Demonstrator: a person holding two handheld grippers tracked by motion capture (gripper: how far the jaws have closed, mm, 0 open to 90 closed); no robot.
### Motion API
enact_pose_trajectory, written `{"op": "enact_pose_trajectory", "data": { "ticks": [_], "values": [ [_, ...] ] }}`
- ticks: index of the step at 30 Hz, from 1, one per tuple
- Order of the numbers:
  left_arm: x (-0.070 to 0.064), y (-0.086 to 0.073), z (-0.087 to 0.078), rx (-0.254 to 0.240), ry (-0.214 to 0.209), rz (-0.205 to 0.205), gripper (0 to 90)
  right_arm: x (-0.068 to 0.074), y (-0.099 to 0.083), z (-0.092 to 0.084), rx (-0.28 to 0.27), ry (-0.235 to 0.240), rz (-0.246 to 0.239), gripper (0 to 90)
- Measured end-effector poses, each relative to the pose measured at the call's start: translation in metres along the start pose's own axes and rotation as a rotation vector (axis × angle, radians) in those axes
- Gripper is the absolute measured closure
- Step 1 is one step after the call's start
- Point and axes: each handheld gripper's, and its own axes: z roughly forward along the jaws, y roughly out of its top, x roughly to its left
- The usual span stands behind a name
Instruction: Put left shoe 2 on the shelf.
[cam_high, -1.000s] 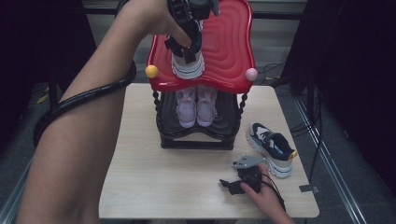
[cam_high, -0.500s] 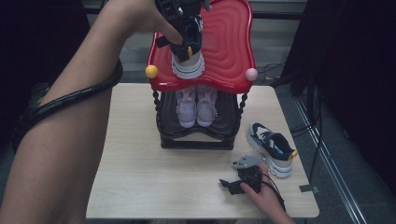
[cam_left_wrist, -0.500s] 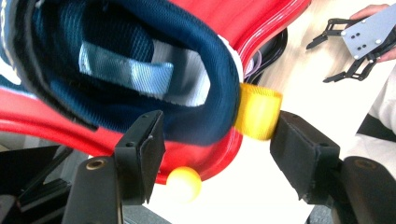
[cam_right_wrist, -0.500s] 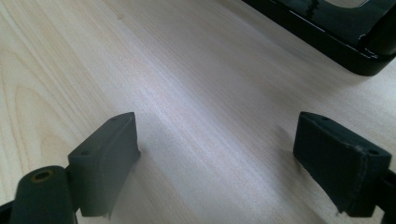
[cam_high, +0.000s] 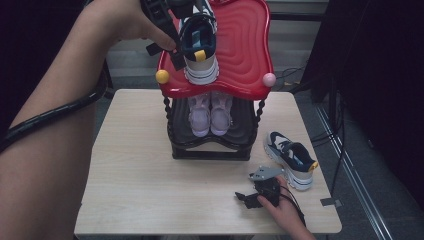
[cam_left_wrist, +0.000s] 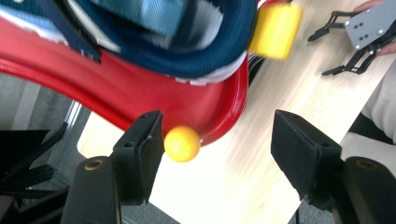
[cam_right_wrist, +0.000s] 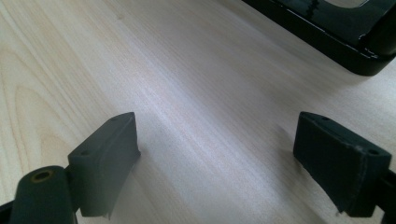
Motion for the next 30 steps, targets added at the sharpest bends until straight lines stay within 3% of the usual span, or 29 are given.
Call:
{"op": "enact_pose_trajectory", "data": {
  "ticks": [20, 30],
  "values": [
    [0.002, -0.043, 0.006, -0.012, -0.02, -0.077, 30.9, 0.0, 0.0, 0.0, 0.0, -0.003, 0.001, 13.3],
    [0.003, -0.06, 0.014, 0.022, -0.041, -0.093, 30.3, 0.0, 0.0, 0.0, 0.002, -0.005, 0.0, 13.3]
  ]
}}
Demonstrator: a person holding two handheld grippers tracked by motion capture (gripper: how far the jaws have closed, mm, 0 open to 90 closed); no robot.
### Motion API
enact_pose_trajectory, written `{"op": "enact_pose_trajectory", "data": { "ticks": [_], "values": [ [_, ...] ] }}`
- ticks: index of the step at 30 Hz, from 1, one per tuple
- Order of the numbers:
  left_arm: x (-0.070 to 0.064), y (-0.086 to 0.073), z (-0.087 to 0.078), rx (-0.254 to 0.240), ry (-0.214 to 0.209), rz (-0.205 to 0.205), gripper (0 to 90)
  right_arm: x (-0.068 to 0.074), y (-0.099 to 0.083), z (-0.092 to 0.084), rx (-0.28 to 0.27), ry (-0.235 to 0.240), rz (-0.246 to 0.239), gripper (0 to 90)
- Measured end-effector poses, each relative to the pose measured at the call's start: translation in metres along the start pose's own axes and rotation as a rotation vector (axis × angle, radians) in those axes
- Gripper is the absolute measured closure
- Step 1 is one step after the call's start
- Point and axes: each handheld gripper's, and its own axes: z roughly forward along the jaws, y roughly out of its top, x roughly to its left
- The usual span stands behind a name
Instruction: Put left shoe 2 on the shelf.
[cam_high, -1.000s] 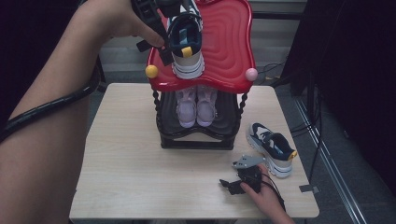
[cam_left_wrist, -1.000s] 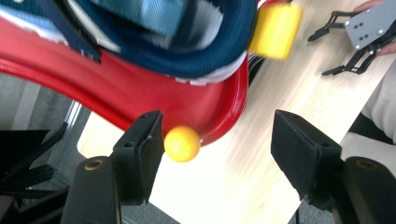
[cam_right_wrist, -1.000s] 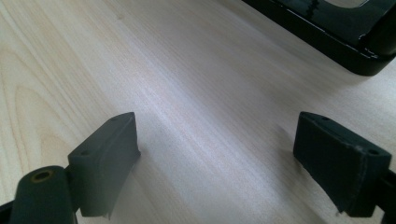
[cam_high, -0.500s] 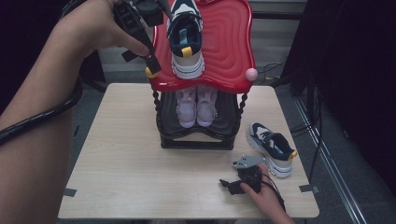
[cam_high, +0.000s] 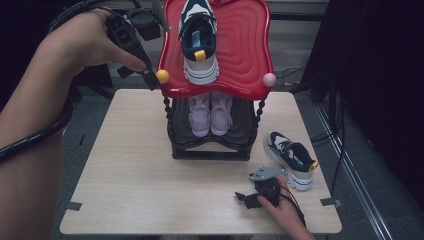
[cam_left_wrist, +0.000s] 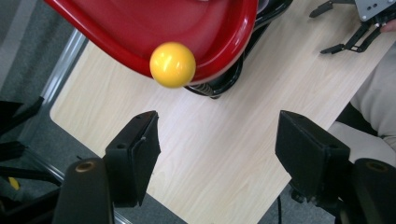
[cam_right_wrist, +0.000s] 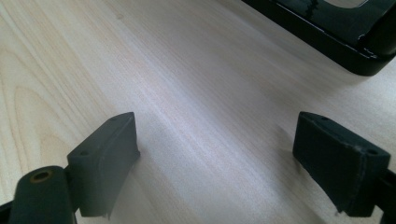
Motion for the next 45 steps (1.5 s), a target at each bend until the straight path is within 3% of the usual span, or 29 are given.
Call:
{"op": "enact_pose_trajectory", "data": {
  "ticks": [13, 22, 45],
  "values": [
    [0.002, -0.027, 0.014, 0.002, -0.02, -0.035, 30.1, 0.0, 0.0, 0.0, 0.0, 0.0, 0.0, 13.3],
    [0.003, -0.044, 0.024, 0.006, -0.03, -0.035, 29.5, 0.0, 0.0, 0.0, 0.001, 0.0, 0.001, 13.3],
    [-0.001, -0.081, 0.071, -0.008, -0.074, -0.057, 29.2, 0.0, 0.0, 0.0, 0.003, -0.002, 0.0, 13.3]
  ]
}}
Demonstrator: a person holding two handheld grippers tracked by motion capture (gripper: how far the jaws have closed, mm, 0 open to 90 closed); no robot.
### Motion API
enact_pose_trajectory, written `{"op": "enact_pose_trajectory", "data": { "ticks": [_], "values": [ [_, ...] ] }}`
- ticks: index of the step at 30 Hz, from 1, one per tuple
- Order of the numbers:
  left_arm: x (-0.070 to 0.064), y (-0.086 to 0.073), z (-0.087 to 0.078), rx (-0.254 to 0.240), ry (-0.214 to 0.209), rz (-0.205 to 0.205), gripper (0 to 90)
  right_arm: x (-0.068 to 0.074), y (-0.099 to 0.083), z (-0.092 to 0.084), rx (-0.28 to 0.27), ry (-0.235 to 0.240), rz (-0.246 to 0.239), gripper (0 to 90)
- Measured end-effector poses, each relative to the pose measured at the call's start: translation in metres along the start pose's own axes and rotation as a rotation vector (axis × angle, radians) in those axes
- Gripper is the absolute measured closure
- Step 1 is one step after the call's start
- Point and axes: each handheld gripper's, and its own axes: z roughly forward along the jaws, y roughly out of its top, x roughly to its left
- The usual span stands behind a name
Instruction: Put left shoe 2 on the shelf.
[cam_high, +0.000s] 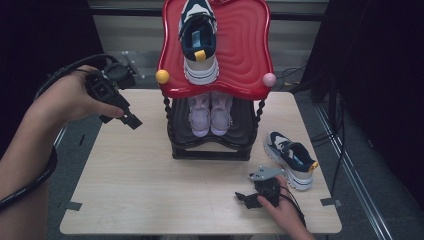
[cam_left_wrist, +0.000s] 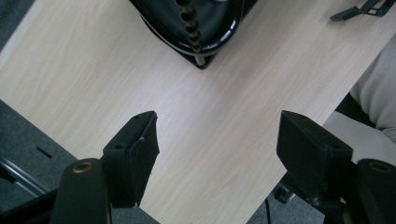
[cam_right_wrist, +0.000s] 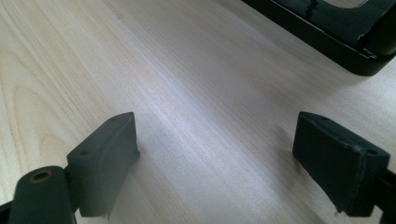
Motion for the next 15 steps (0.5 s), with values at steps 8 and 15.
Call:
{"op": "enact_pose_trajectory", "data": {
  "ticks": [8, 15],
  "values": [
    [-0.002, -0.013, 0.02, -0.022, -0.022, -0.002, 29.1, 0.0, 0.0, 0.0, 0.001, 0.001, 0.002, 13.3],
    [-0.007, -0.021, 0.035, -0.026, -0.029, -0.004, 29.2, 0.0, 0.0, 0.0, -0.003, -0.002, 0.001, 13.4]
  ]
}}
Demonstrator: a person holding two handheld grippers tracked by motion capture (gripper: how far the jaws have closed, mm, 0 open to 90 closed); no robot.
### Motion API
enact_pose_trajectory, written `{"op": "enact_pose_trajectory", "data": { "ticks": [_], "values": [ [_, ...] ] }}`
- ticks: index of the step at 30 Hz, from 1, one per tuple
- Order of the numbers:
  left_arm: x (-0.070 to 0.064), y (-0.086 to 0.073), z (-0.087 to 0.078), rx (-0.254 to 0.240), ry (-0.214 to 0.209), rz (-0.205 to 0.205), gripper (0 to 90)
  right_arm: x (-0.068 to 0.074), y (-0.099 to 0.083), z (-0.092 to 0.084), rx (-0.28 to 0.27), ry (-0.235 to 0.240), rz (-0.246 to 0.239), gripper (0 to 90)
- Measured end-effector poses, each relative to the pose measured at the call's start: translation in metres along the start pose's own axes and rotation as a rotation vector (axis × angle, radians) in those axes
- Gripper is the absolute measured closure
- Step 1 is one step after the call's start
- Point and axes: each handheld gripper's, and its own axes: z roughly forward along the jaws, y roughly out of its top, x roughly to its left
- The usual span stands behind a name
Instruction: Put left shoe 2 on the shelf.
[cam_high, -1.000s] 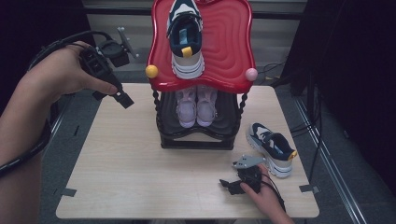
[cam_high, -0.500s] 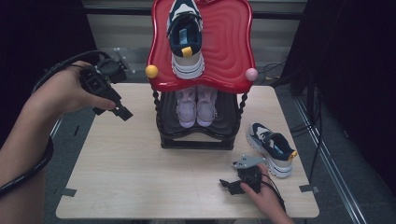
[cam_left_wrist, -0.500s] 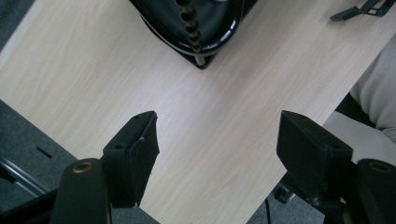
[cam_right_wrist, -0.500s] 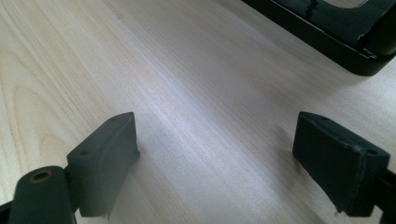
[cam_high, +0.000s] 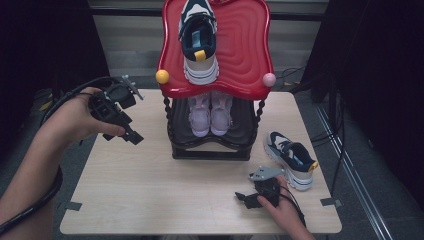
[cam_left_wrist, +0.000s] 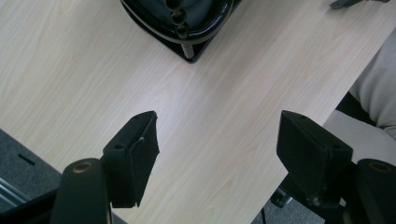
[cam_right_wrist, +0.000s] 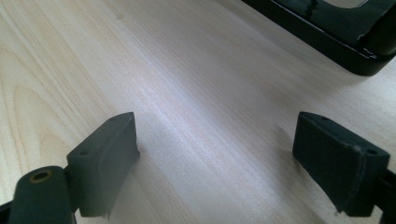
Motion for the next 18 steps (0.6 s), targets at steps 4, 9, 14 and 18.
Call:
{"op": "enact_pose_trajectory", "data": {
  "ticks": [4, 9, 14, 18],
  "values": [
    [-0.003, -0.004, 0.01, 0.0, -0.007, 0.008, 29.2, 0.0, 0.0, 0.0, 0.001, 0.001, 0.002, 13.4],
    [-0.005, -0.009, 0.023, 0.009, -0.011, 0.01, 29.2, 0.0, 0.0, 0.0, 0.0, 0.0, 0.0, 13.4],
    [-0.006, -0.016, 0.038, -0.006, -0.027, -0.004, 29.2, 0.0, 0.0, 0.0, 0.001, 0.001, 0.002, 13.4],
    [-0.005, -0.021, 0.05, -0.011, -0.045, -0.01, 29.3, 0.0, 0.0, 0.0, 0.0, 0.0, 0.0, 13.3]
  ]
}}
